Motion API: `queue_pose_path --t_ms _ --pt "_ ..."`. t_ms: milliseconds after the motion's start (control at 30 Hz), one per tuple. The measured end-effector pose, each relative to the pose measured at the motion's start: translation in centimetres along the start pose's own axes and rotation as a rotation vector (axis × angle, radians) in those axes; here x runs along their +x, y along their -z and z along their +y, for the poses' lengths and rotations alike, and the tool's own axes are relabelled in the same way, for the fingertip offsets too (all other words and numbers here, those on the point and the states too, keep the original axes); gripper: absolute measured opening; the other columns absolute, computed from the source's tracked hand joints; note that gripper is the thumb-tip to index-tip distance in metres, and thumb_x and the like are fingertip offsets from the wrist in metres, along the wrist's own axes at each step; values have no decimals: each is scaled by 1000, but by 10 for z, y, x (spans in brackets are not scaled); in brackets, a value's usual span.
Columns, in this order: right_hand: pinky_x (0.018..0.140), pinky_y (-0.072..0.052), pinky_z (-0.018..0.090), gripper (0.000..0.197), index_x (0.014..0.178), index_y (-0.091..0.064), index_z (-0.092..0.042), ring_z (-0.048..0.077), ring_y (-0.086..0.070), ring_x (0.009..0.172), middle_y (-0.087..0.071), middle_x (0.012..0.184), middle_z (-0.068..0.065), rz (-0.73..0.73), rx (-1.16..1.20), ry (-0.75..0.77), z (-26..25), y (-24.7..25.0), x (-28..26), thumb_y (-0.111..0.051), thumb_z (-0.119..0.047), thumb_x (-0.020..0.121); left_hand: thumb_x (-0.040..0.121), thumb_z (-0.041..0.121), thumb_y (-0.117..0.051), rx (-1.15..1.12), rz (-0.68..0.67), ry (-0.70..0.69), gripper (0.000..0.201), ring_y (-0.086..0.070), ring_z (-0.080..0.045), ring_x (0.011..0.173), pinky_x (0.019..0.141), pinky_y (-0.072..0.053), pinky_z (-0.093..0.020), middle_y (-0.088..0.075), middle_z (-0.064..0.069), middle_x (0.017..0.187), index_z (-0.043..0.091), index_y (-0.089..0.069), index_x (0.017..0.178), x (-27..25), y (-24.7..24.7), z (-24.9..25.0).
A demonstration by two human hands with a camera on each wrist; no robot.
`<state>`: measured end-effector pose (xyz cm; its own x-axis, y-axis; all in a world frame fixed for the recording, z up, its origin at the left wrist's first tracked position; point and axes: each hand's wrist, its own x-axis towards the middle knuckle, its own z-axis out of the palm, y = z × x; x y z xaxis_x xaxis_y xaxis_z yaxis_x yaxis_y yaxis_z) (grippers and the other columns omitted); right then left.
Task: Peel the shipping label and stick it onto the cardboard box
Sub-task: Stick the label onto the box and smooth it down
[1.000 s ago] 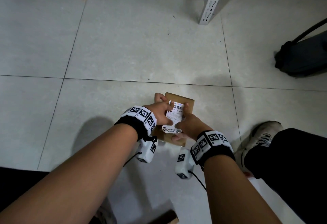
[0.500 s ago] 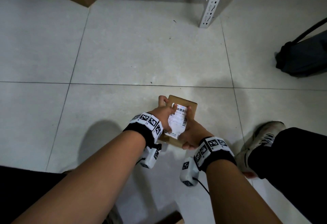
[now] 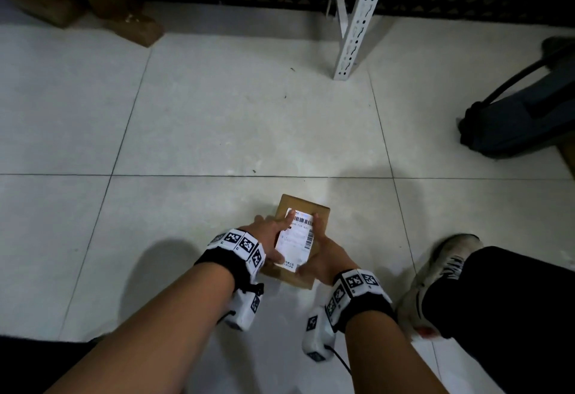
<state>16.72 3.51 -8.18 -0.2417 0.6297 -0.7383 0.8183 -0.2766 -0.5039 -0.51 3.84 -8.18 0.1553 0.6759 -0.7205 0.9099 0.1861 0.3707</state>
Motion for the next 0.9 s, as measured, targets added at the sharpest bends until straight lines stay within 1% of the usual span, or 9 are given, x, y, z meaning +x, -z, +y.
queue_pose_path --t_ms 100,200,233,367,467,567,733,800,900 --pt "100 -50 36 94 159 3 -36 19 -67 102 -68 117 0 27 123 -22 -1 0 3 -63 -33 93 82 23 -77 -57 -9 -1 102 -55 -32 122 105 -46 -42 -47 -12 140 43 -8 155 7 -4 -4" --pt "101 -50 38 113 157 10 -42 22 -66 111 -68 124 0 38 95 10 0 -2 6 -71 -25 80 94 17 -62 -256 -5 -60 75 -66 -21 100 87 -53 -29 -63 -6 129 43 -23 153 10 -10 -14" --pt "101 -50 37 112 157 10 -41 22 -65 112 -68 126 1 52 66 23 2 -2 6 -70 -23 80 97 19 -58 -255 25 -77 68 -66 -19 100 87 -52 -25 -63 -5 130 45 -26 152 10 -12 -17" --pt "92 -50 28 103 158 4 -39 23 -65 110 -68 124 4 110 24 65 6 -5 4 -66 -19 85 99 45 -46 -222 172 -126 45 -63 -18 116 105 -46 -30 -62 1 138 51 -39 144 8 -18 -23" --pt "87 -50 28 84 158 -6 -41 23 -65 107 -67 124 6 182 106 73 8 -10 7 -58 -25 93 96 56 -42 -195 249 -88 38 -68 -20 104 94 -53 -35 -71 4 122 51 -53 132 8 -18 -19" --pt "95 -52 35 66 157 -14 -43 24 -65 108 -66 126 9 228 118 83 10 -11 12 -45 -24 101 97 50 -46 -144 318 -36 33 -68 -24 98 87 -54 -34 -73 2 111 42 -67 121 9 -17 -13" --pt "95 -52 35 67 156 -15 -45 26 -66 105 -68 122 9 257 74 115 15 -16 12 -46 -24 101 81 47 -72 -205 283 22 31 -69 -25 92 79 -49 -30 -70 3 88 21 -70 97 18 -16 -17" --pt "94 -52 35 70 157 -15 -45 25 -66 105 -68 123 8 254 101 127 17 -17 10 -50 -25 99 76 48 -76 -209 256 22 31 -68 -21 86 75 -48 -28 -63 11 72 29 -74 101 17 -15 -20" --pt "93 -53 30 85 157 -12 -44 20 -66 107 -67 125 0 189 135 151 19 -13 7 -63 -24 93 70 49 -80 -177 190 -10 47 -66 -15 84 80 -55 -31 -61 17 73 41 -70 115 14 -11 -23"
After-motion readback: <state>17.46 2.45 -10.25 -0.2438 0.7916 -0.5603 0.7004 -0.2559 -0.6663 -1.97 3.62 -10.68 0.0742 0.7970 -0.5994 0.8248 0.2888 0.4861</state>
